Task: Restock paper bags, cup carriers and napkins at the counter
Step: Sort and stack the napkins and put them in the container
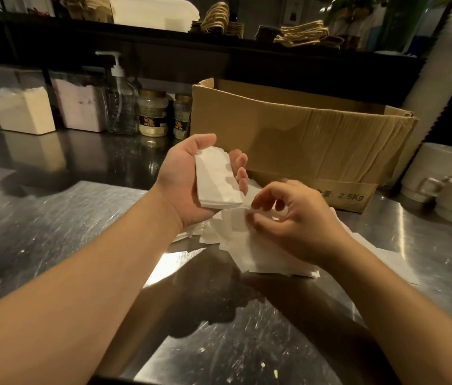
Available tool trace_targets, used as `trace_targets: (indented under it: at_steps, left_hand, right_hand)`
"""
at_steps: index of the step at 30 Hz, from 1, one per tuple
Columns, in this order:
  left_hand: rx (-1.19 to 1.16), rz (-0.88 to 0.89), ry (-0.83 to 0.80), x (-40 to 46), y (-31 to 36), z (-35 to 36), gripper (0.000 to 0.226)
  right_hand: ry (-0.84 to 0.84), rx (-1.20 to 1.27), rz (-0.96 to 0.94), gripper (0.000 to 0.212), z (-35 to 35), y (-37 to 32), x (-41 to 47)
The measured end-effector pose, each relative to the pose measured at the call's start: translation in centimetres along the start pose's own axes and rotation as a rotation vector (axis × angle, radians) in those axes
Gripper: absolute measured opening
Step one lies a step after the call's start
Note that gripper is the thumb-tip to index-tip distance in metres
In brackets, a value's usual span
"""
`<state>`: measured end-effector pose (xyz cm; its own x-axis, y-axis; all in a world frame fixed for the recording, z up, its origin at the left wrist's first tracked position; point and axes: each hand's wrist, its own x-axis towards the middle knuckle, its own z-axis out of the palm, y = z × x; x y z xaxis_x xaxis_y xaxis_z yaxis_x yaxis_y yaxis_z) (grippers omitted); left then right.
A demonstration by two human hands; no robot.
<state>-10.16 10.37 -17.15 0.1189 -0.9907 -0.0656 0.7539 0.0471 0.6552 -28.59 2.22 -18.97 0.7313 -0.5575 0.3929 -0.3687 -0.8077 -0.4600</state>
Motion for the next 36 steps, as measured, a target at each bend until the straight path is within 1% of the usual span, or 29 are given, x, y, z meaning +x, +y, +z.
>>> trace_targets:
  at_steps: [2, 4, 8, 11, 15, 19, 23, 27, 32, 34, 36]
  left_hand:
    - [-0.007, 0.022, 0.006, 0.0, 0.1, 0.0, 0.049]
    - [-0.022, 0.026, 0.006, 0.1, 0.0, 0.0, 0.047]
    - [-0.025, 0.003, -0.008, 0.2, -0.1, -0.1, 0.045]
    - [-0.013, -0.009, 0.001, 0.3, -0.1, -0.2, 0.046]
    - [0.002, -0.006, 0.025, 0.4, -0.3, -0.2, 0.046]
    - [0.002, -0.017, 0.017, 0.4, -0.3, -0.2, 0.048]
    - [-0.013, -0.015, 0.020, 0.5, -0.3, -0.2, 0.046]
    - [-0.023, -0.010, 0.020, 0.4, -0.3, -0.2, 0.046]
    - [-0.020, 0.008, 0.021, 0.3, -0.2, -0.2, 0.048]
    - [-0.044, 0.017, 0.026, 0.3, -0.2, -0.2, 0.050]
    - [-0.068, 0.035, 0.037, 0.3, -0.2, -0.2, 0.054]
  right_hand:
    - [-0.100, -0.080, 0.030, 0.025, 0.1, -0.2, 0.0]
    - [-0.154, -0.168, 0.036, 0.030, 0.1, -0.3, 0.0]
    - [-0.134, -0.240, 0.014, 0.037, 0.4, -0.4, 0.1]
    - [-0.121, -0.255, 0.000, 0.030, 0.6, -0.1, 0.2]
    - [-0.028, -0.183, -0.023, 0.015, 1.3, 0.6, 0.5]
    - [-0.024, -0.124, -0.018, 0.021, 1.6, 0.9, 0.7]
    - [0.015, -0.095, -0.051, 0.016, 1.6, 1.0, 0.8]
    - [0.047, -0.074, -0.059, 0.016, 1.6, 0.9, 0.7]
    - [0.114, -0.014, -0.070, 0.008, 1.1, 0.9, 0.5]
    - [0.144, 0.026, -0.094, 0.002, 0.7, 0.7, 0.4]
    - [0.175, 0.067, -0.115, 0.010, 0.3, 0.3, 0.2]
